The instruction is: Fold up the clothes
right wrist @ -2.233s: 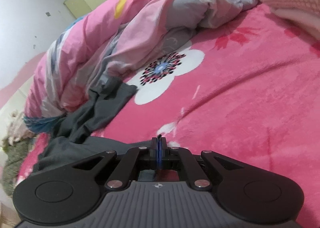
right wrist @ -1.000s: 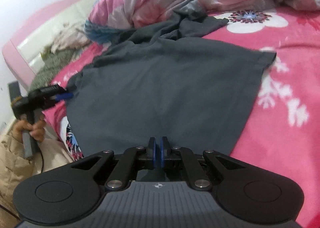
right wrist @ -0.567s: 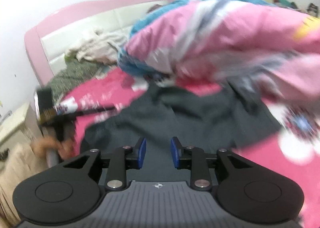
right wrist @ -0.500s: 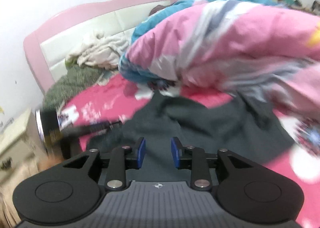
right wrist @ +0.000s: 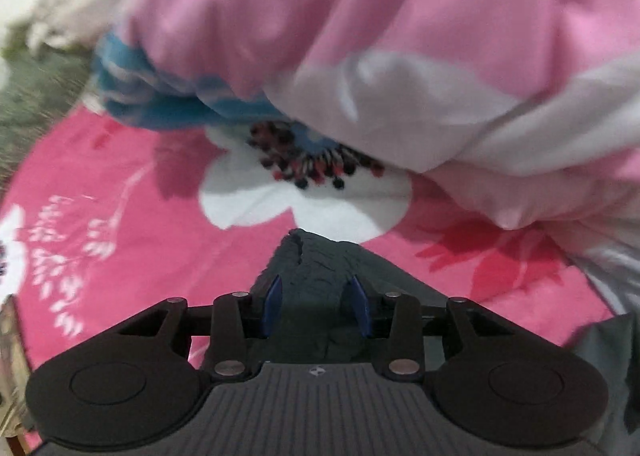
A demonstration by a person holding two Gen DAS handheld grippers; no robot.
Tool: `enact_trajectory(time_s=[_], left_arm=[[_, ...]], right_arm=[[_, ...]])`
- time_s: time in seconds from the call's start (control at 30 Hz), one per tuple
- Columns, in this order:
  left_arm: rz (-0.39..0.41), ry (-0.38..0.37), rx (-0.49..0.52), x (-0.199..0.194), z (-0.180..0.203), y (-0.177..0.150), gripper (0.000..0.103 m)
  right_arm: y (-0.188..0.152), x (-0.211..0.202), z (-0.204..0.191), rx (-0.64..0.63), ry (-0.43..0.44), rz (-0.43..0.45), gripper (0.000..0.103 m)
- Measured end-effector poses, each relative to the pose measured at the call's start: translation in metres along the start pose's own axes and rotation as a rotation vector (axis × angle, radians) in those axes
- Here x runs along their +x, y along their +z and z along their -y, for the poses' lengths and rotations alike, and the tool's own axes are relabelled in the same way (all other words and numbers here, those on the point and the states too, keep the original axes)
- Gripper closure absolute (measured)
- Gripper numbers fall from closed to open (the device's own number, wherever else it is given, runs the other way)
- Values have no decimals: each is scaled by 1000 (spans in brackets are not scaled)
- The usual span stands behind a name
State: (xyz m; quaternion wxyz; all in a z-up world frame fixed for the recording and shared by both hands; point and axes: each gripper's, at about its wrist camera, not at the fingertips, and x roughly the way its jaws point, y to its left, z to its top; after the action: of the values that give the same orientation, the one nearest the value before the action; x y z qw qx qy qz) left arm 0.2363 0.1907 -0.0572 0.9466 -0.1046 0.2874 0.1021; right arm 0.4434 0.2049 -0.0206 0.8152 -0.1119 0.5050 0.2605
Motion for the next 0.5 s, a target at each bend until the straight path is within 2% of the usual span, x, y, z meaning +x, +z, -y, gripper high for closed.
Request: enact_trajectory(time_s=[0.2,0.37,0.5], left_arm=[[3,-3,5,0,-2,-3,59],[6,12,18,0,0,-3,59],[8,28,27,0,0,-3,59]], right_arm=[[2,21,-8,-28,-84,-13,66],[-4,21,-12,-63,-113,2,90],[-1,9,-19,-72,-97,41,94]])
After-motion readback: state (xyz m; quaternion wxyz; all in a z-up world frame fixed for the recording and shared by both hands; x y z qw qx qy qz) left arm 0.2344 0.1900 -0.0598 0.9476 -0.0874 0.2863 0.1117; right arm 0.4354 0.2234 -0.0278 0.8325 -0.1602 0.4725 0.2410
